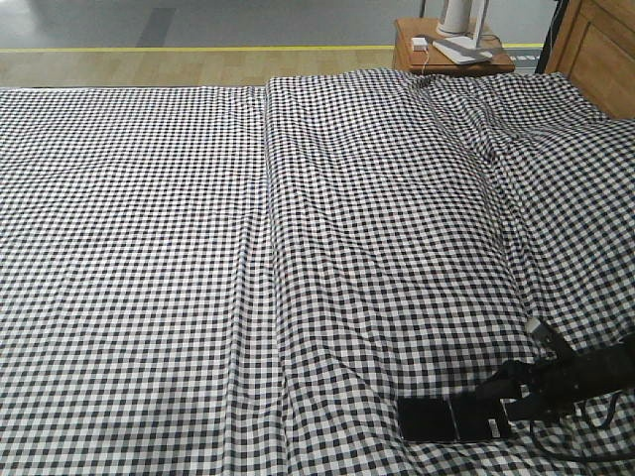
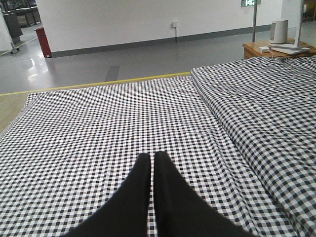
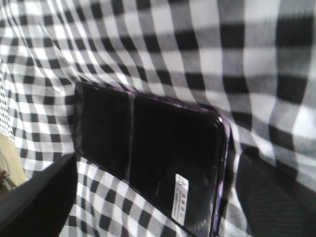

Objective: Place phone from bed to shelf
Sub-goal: 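Lower the right gripper toward the black phone on the bed, then close the right gripper on the black phone's edge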

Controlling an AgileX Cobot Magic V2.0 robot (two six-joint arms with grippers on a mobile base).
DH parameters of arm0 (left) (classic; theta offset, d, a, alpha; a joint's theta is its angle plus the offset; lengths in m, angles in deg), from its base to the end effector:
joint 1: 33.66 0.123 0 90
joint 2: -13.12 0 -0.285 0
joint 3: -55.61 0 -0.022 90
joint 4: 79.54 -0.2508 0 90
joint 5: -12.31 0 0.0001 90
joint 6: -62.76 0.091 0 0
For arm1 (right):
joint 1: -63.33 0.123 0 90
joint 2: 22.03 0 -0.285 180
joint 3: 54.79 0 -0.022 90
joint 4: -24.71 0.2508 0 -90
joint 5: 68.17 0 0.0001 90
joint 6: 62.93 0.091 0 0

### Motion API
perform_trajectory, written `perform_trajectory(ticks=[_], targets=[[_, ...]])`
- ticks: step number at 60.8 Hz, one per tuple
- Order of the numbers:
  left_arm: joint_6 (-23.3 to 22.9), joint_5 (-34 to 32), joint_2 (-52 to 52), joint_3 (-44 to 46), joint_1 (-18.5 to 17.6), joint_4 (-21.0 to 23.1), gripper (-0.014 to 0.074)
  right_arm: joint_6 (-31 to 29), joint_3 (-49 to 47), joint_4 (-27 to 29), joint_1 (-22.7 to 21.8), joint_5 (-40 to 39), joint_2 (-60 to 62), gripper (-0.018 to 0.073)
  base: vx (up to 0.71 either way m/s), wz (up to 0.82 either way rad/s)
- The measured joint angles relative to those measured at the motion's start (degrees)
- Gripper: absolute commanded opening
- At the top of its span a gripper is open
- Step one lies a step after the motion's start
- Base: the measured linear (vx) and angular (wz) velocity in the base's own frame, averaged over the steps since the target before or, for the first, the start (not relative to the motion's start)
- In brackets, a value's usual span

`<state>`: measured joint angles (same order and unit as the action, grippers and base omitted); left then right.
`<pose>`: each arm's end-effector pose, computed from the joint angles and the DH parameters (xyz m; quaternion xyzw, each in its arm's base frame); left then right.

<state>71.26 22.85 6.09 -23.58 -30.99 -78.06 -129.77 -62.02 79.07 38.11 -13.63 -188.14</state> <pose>0.0563 0.0022 0.1856 0.0301 0.7469 0.0545 0.6620 0.3570 -0.1015 -0.0994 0.0346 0.9246 0.3786 0.0240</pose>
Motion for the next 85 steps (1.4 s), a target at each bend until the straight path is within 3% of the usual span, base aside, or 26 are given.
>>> perform_trajectory(ticks=[12,32,41,52,66,85], targets=[[0.00,0.00,0.00,0.00,0.00,0.00,0.0001,-0.57,-0.28,1.62,0.09,1.63,-2.46,0.0599,0.00,0.00],[0.00,0.00,0.00,0.00,0.00,0.00,0.0001,-4.72,-0.36,9.61,2.79,5.81,-4.79,0.0594,0.00,0.00],[0.00,0.00,0.00,0.00,0.00,0.00,0.0001,-5.63,-0.57,9.93,3.38,6.70,-5.09,0.0561,0.00,0.00],[0.00,0.00,0.00,0.00,0.00,0.00,0.0001,-6.07,-0.67,9.87,3.38,8.09,-5.16,0.0383,0.00,0.00],[0.00,0.00,0.00,0.00,0.00,0.00,0.0001,-6.50,-0.67,9.76,3.38,9.72,-5.16,-0.0016,0.00,0.00],[0.00,0.00,0.00,0.00,0.00,0.00,0.0001,-6.50,-0.67,8.76,3.38,10.09,-4.96,-0.0009,0.00,0.00]])
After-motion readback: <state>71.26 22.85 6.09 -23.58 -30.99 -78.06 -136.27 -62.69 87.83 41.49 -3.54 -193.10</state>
